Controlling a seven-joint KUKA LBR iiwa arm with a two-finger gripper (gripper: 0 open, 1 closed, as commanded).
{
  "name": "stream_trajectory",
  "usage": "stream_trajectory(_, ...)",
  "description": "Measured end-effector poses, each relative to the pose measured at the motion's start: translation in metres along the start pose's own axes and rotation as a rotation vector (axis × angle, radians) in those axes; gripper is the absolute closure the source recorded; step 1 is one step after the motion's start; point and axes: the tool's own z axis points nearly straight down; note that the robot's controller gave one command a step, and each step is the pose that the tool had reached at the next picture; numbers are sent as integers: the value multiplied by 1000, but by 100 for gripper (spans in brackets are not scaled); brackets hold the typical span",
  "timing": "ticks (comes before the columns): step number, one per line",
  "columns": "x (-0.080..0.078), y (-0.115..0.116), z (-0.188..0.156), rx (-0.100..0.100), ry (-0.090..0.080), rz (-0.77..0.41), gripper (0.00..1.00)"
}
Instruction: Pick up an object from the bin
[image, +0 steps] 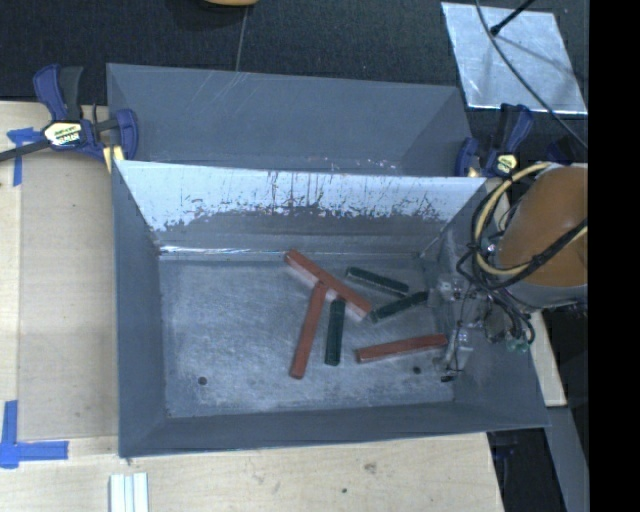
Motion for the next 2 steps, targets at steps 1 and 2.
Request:
stream_trajectory(1, -5, 4, 14, 0, -1, 78, 0)
stream_trajectory(2, 13, 9, -6, 0, -6, 168, 0)
